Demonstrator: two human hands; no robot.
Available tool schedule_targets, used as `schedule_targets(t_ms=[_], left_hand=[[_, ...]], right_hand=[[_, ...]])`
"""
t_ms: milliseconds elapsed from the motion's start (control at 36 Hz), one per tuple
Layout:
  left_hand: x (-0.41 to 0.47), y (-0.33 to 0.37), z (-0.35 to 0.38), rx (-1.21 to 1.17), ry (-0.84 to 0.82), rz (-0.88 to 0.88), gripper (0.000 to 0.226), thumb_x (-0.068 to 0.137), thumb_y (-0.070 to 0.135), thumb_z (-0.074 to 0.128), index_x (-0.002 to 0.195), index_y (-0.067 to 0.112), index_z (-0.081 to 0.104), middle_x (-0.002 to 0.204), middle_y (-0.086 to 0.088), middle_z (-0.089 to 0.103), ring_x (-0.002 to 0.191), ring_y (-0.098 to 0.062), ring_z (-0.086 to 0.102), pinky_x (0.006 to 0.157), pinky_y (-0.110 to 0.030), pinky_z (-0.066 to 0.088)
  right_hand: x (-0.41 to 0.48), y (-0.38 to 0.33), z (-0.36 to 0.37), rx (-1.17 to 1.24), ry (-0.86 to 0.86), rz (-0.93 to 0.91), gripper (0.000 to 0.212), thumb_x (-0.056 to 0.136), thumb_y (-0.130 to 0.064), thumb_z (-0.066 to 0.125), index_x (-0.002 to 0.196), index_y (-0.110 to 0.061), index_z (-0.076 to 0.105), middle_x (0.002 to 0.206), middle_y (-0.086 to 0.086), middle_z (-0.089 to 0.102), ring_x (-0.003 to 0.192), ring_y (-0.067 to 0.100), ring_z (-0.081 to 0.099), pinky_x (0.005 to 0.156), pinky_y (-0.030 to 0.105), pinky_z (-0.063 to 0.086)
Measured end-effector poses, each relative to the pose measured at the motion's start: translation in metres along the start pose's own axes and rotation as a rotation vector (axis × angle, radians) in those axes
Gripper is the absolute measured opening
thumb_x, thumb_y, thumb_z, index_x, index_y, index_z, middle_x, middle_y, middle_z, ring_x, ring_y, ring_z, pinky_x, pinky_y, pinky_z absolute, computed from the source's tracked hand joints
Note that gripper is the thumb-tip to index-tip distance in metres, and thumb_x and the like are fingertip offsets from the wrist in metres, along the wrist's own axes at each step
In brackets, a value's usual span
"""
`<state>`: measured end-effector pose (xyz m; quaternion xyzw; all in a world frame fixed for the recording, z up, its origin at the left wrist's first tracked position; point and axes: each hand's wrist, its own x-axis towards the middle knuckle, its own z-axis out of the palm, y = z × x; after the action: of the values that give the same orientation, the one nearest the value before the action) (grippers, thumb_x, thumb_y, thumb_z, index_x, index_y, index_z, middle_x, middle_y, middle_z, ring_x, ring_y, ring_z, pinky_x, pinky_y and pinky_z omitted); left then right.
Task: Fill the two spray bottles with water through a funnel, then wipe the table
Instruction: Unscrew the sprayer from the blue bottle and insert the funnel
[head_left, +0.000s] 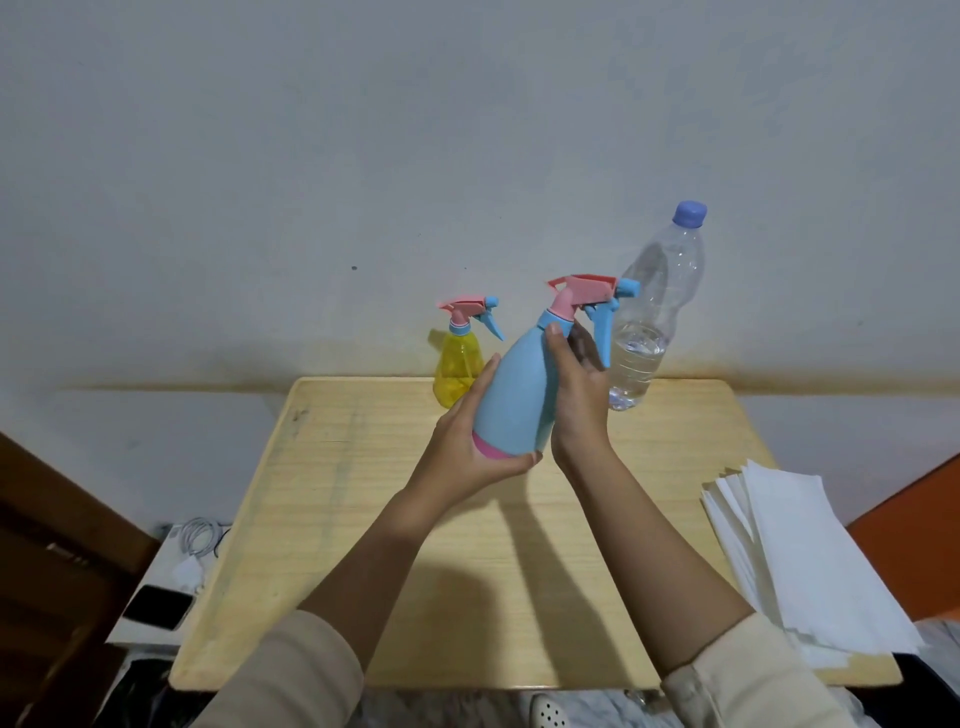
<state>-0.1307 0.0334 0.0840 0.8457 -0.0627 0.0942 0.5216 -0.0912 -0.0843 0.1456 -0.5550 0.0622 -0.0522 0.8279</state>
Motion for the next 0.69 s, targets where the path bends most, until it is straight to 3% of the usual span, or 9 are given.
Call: schedule_targets(t_ms=[83,167,306,389,556,639,694], left_hand=[[0.001,-0.001,-0.001,0.017,-0.012,-0.002,0.109,0.060,0.038,0.086,0.140,0.055,0.014,0.129,0.018,0.042,0.113,-0.002,0.051,0.088,-0.029,0.054],[0.001,-0.002,-0.003,0.009,0.000,-0.002,0.109,0.060,0.037,0.086,0.141,0.054,0.015,0.130,0.018,0.043,0.113,-0.001,0.051,0.089,-0.029,0.053],[0.003,-0.003,-0.006,-0.026,0.003,-0.022,0.108,0.060,0.038,0.085,0.142,0.053,0.017,0.137,0.018,0.042,0.119,-0.002,0.049,0.094,-0.028,0.049],[0.003,-0.006,-0.008,-0.062,-0.027,-0.037,0.107,0.060,0.034,0.086,0.142,0.051,0.019,0.141,0.019,0.038,0.122,-0.001,0.045,0.095,-0.025,0.047],[0.002,-0.014,-0.016,-0.078,-0.132,-0.083,0.104,0.061,0.025,0.087,0.138,0.054,0.024,0.136,0.022,0.040,0.120,-0.001,0.046,0.093,-0.024,0.047],[-0.002,-0.025,-0.015,-0.056,-0.148,-0.096,0.103,0.062,0.026,0.087,0.138,0.054,0.024,0.134,0.021,0.039,0.119,-0.001,0.046,0.090,-0.023,0.049],[-0.004,-0.032,-0.011,-0.058,-0.122,-0.116,0.103,0.061,0.026,0.086,0.137,0.055,0.023,0.132,0.017,0.040,0.118,-0.006,0.048,0.089,-0.027,0.051]], right_hand=[[0.000,0.001,0.006,-0.036,0.075,-0.059,0.030,0.077,-0.029,0.075,0.100,-0.017,0.062,0.092,-0.002,0.067,0.075,0.002,0.064,0.065,0.017,0.049],[0.002,0.002,0.011,0.012,0.141,-0.052,0.029,0.072,-0.026,0.080,0.092,-0.015,0.062,0.089,-0.001,0.066,0.082,0.010,0.063,0.073,0.022,0.050],[0.001,0.002,0.014,0.057,0.070,-0.052,0.026,0.088,-0.021,0.064,0.109,-0.005,0.064,0.077,-0.016,0.067,0.066,-0.008,0.061,0.060,0.010,0.047],[0.003,0.004,0.012,0.011,0.040,-0.040,0.029,0.092,-0.024,0.059,0.114,-0.006,0.063,0.083,-0.009,0.065,0.063,-0.008,0.059,0.057,0.010,0.046],[0.013,-0.007,0.008,-0.028,0.004,-0.069,0.015,0.095,-0.030,0.053,0.087,-0.027,0.065,0.082,0.003,0.067,0.079,0.007,0.065,0.071,0.020,0.044],[0.026,-0.017,0.004,0.040,-0.026,-0.079,0.009,0.094,-0.022,0.055,0.098,-0.021,0.064,0.088,-0.001,0.066,0.087,0.007,0.061,0.080,0.025,0.046],[0.033,-0.024,0.003,0.115,-0.034,-0.077,0.019,0.094,-0.017,0.055,0.112,-0.011,0.057,0.094,-0.004,0.064,0.091,0.006,0.060,0.086,0.027,0.049]])
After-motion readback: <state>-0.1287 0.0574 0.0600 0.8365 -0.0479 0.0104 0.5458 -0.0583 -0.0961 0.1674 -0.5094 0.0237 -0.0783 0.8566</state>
